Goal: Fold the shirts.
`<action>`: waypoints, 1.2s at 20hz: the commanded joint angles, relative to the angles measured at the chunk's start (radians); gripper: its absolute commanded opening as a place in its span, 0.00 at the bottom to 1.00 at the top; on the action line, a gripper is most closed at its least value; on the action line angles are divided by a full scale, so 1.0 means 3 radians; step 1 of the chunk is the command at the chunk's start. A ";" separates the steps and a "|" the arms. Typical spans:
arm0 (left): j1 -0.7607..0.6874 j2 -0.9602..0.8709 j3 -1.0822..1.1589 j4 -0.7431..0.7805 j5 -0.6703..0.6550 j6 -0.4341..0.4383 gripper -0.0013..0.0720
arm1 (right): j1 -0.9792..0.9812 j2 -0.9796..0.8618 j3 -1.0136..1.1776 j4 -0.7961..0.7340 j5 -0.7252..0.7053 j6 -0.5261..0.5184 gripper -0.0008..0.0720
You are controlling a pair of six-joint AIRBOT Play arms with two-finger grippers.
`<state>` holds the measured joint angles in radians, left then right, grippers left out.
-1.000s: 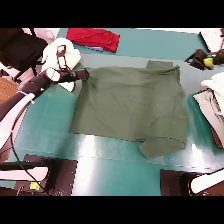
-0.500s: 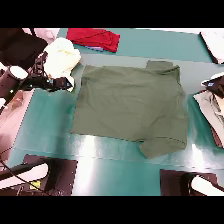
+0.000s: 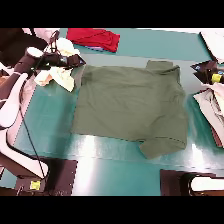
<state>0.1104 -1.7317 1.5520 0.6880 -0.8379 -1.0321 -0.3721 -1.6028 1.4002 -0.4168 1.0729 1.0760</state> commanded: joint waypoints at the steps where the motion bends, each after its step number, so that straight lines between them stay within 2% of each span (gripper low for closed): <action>1: -0.0084 -0.0379 0.0367 0.0549 0.0167 -0.0116 0.98 | 0.0052 -0.0525 0.0543 0.0074 0.0161 0.0028 0.83; 3: -0.0130 -0.0455 0.0371 0.0853 0.0247 -0.0200 0.98 | 0.0052 -0.0741 0.0832 0.0052 0.0267 0.0078 0.83; 4: -0.0146 -0.0500 0.0374 0.0851 0.0280 -0.0201 0.98 | 0.0074 -0.0830 0.0985 -0.0086 0.0298 0.0144 0.82; 7: -0.0235 -0.0688 0.0441 0.0753 0.0384 -0.0198 0.98 | 0.0212 -0.0998 0.1389 -0.0811 0.0359 0.0388 0.82; 8: -0.0272 -0.0746 0.0507 0.0687 0.0422 -0.0200 0.95 | 0.0243 -0.1064 0.1517 -0.0922 0.0404 0.0420 0.82; 9: -0.0312 -0.0801 0.0582 0.0629 0.0469 -0.0198 0.88 | 0.0263 -0.1123 0.1617 -0.0973 0.0439 0.0467 0.82; 12: -0.0408 -0.0857 0.0810 0.0628 0.0528 -0.0198 0.88 | 0.0263 -0.1259 0.1768 -0.0974 0.0543 0.0525 0.81; 13: -0.0423 -0.0862 0.0844 0.0638 0.0542 -0.0200 0.80 | 0.0262 -0.1297 0.1793 -0.0974 0.0567 0.0543 0.81; 14: -0.0435 -0.0862 0.0844 0.0624 0.0542 -0.0200 0.57 | 0.0262 -0.1322 0.1795 -0.0971 0.0561 0.0563 0.81; 15: -0.0445 -0.0862 0.0843 0.0635 0.0512 -0.0198 0.43 | 0.0263 -0.1339 0.1794 -0.0970 0.0530 0.0580 0.81; 18: -0.0444 -0.0862 0.0844 0.0652 0.0397 -0.0195 0.12 | 0.0296 -0.1359 0.1795 -0.0977 0.0287 0.0628 0.81; 19: -0.0445 -0.0862 0.0844 0.0652 0.0383 -0.0169 0.06 | 0.0312 -0.1359 0.1795 -0.0973 0.0192 0.0641 0.81; 24: -0.0444 -0.0861 0.0909 0.0678 0.0285 -0.0164 0.06 | 0.0352 -0.1359 0.1795 -0.0975 -0.0182 0.0713 0.82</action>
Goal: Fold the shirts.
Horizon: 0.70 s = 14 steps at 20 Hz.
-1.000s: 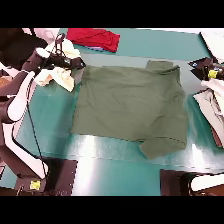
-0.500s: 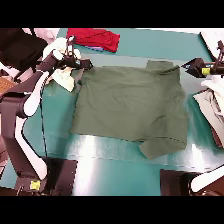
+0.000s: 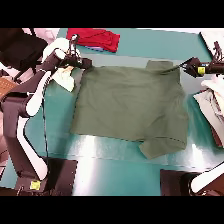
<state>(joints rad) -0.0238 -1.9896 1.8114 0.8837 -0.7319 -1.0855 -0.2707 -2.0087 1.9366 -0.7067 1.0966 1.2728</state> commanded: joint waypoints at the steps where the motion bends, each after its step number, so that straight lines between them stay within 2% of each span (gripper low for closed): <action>1: 0.0004 -0.0001 0.0074 0.0025 -0.0079 0.0004 0.06 | 0.0011 -0.0006 0.0008 -0.0009 -0.0357 0.0100 0.87; 7: 0.0032 -0.0001 0.0097 0.0051 -0.0186 0.0003 0.06 | 0.0062 -0.0107 0.0064 -0.0212 -0.0519 0.0111 0.90; 11: 0.0034 -0.0001 0.0097 0.0067 -0.0219 0.0001 0.06 | 0.0219 -0.0557 0.0608 -0.0212 -0.0287 0.0216 0.90; 14: 0.0034 -0.0001 0.0097 0.0066 -0.0233 -0.0025 0.06 | 0.0247 -0.0604 0.0432 -0.0202 -0.0388 0.0332 0.89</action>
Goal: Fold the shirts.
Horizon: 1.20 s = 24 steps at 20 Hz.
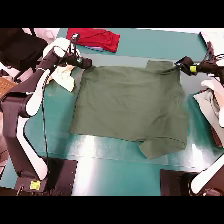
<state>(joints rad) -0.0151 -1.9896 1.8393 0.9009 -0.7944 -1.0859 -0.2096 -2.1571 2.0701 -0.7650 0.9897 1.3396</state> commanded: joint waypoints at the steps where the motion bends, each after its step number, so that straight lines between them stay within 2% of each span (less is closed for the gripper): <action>1: 0.0005 -0.0001 0.0004 0.0009 -0.0023 -0.0024 0.06 | 0.0043 -0.0109 -0.0094 0.0046 -0.0023 0.0108 0.82; 2: 0.0005 -0.0001 0.0004 0.0009 -0.0015 -0.0023 0.06 | 0.0043 -0.0109 -0.0122 0.0046 -0.0010 0.0099 0.62; 3: 0.0005 -0.0001 0.0004 0.0010 0.0003 -0.0023 0.06 | 0.0043 -0.0104 -0.0113 0.0047 0.0009 0.0009 0.31; 4: 0.0006 -0.0001 0.0004 0.0032 0.0006 -0.0024 0.06 | 0.0043 -0.0097 -0.0065 0.0047 0.0045 -0.0094 0.08; 5: 0.0024 0.0000 0.0005 0.0117 -0.0015 -0.0084 0.06 | 0.0043 -0.0095 0.0027 0.0045 0.0066 -0.0134 0.04; 6: 0.0064 0.0001 0.0005 0.0234 -0.0058 -0.0262 0.28 | 0.0043 -0.0095 0.0117 0.0046 0.0084 -0.0132 0.04; 7: 0.0127 0.0001 0.0005 0.0308 -0.0121 -0.0585 0.68 | 0.0043 -0.0093 0.0186 0.0046 0.0092 -0.0131 0.04; 8: 0.0225 0.0001 0.0004 0.0267 -0.0251 -0.0912 0.92 | 0.0043 -0.0080 0.0201 0.0045 0.0093 -0.0131 0.04; 9: 0.0305 0.0000 0.0004 0.0149 -0.0378 -0.0926 0.95 | 0.0043 -0.0046 0.0151 0.0045 0.0086 -0.0132 0.04; 12: 0.0392 -0.0003 0.0004 0.0038 -0.0415 -0.0848 0.95 | 0.0047 0.0043 -0.0102 0.0045 0.0070 -0.0188 0.04; 14: 0.0340 -0.0046 0.0004 -0.0122 -0.0445 -0.0711 0.94 | 0.0060 0.0042 -0.0127 0.0045 0.0132 -0.0207 0.04; 16: 0.0262 -0.0145 0.0005 -0.0267 -0.0429 -0.0706 0.94 | 0.0098 0.0042 -0.0086 0.0038 0.0130 -0.0219 0.04; 17: 0.0224 -0.0168 0.0005 -0.0348 -0.0399 -0.0614 0.83 | 0.0107 0.0042 -0.0058 0.0043 0.0103 -0.0219 0.04; 19: 0.0168 -0.0189 0.0005 -0.0399 -0.0338 -0.0600 0.82 | 0.0132 0.0043 0.0006 0.0039 0.0109 -0.0217 0.04; 23: 0.0146 -0.0181 0.0013 -0.0511 -0.0240 -0.0539 0.06 | 0.0132 0.0045 0.0018 0.0045 0.0206 -0.0220 0.04; 24: 0.0146 -0.0178 0.0047 -0.0511 -0.0203 -0.0542 0.06 | 0.0132 0.0046 0.0019 0.0045 0.0251 -0.0226 0.04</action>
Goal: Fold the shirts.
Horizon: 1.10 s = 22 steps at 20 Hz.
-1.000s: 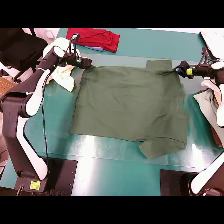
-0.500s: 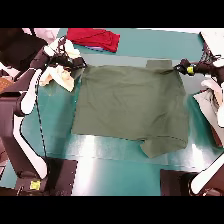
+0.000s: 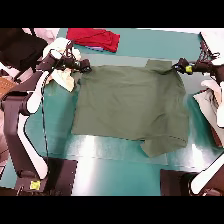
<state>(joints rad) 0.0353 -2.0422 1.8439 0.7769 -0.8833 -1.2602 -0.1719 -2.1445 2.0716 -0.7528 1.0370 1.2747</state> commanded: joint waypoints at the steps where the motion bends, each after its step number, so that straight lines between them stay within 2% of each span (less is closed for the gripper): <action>1: -0.0022 -0.0003 0.0116 -0.0095 0.0104 0.0056 0.06 | 0.0006 0.0014 0.0013 0.0004 0.0103 -0.0018 0.04; 3: -0.0022 0.0001 0.0374 -0.0099 0.0055 0.0127 0.06 | 0.0001 0.0083 0.0009 0.0003 0.0069 -0.0084 0.04; 6: -0.0018 0.0014 0.0833 -0.0095 -0.0346 0.0130 0.06 | -0.0058 0.0334 0.0008 0.0005 0.0126 -0.0169 0.04; 8: -0.0019 0.0140 0.0847 -0.0094 -0.0496 0.0167 0.06 | -0.0092 0.0534 0.0006 0.0000 0.0357 -0.0175 0.04; 10: -0.0019 0.0268 0.0771 -0.0028 -0.0874 0.0163 0.06 | -0.0090 0.0688 -0.0085 0.0000 0.0799 -0.0131 0.04; 12: -0.0019 0.0393 0.0661 0.0135 -0.1404 0.0145 0.06 | -0.0071 0.0961 -0.0518 -0.0005 0.0998 -0.0127 0.04; 15: -0.0018 0.0566 0.0543 0.0675 -0.1946 -0.0039 0.05 | -0.0034 0.1425 -0.1325 -0.0058 0.1017 -0.0136 0.04; 19: -0.0019 0.0844 0.0238 0.1185 -0.2129 -0.0145 0.06 | -0.0036 0.2035 -0.2388 -0.0381 0.0810 -0.0155 0.04; 22: -0.0019 0.0861 -0.0104 0.1317 -0.2396 -0.0145 0.06 | -0.0076 0.2274 -0.2867 -0.0470 0.0652 -0.0205 0.04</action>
<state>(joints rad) 0.0299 -1.8050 1.8935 1.0904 -1.5017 -1.2922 -0.1890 -1.5433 1.3621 -0.8543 1.2694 1.2259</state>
